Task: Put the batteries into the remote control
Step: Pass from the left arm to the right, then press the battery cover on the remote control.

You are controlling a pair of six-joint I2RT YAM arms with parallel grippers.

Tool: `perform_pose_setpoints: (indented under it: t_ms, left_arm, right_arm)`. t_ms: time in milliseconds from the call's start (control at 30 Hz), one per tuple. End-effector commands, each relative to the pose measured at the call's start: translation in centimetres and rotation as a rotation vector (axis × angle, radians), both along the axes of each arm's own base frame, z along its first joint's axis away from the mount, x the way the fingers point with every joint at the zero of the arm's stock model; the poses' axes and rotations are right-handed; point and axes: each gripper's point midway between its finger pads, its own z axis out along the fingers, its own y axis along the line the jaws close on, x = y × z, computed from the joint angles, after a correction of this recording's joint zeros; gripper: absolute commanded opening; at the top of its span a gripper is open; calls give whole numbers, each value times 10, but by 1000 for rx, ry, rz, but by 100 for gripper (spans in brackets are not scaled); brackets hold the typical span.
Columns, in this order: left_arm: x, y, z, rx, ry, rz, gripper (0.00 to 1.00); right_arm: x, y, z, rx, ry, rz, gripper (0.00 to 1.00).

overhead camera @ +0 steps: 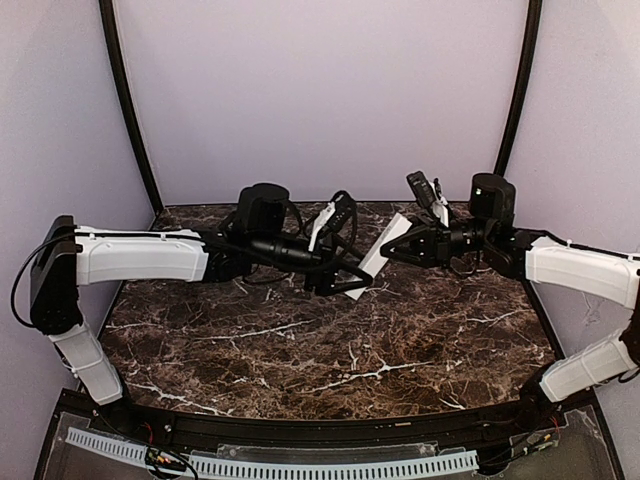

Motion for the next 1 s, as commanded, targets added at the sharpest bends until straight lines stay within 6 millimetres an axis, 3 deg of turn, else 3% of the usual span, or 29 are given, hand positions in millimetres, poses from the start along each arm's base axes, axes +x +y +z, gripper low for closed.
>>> perform_pose_setpoints:
  t_ms: [0, 100, 267, 367, 467, 800, 967]
  left_arm:
    - [-2, 21, 7, 48, -189, 47, 71]
    - [0, 36, 0, 133, -310, 67, 75]
    - [-8, 58, -38, 350, -305, 15, 73]
    - [-9, 64, -58, 434, -283, -4, 70]
    - [-12, 61, -64, 441, -257, -26, 68]
    - [-11, 35, -60, 386, -207, -23, 63]
    - [-7, 23, -45, 333, -176, -7, 61]
  right_arm:
    - [-10, 1, 15, 17, -9, 64, 0]
    - [-14, 0, 17, 16, -17, 80, 0]
    - [-17, 0, 18, 8, -28, 100, 0]
    - [-18, 0, 19, 10, -33, 105, 0]
    - [-18, 0, 21, 11, -44, 100, 0]
    - [-23, 10, 15, -10, -54, 121, 0]
    - [-32, 27, -2, -71, -74, 136, 0]
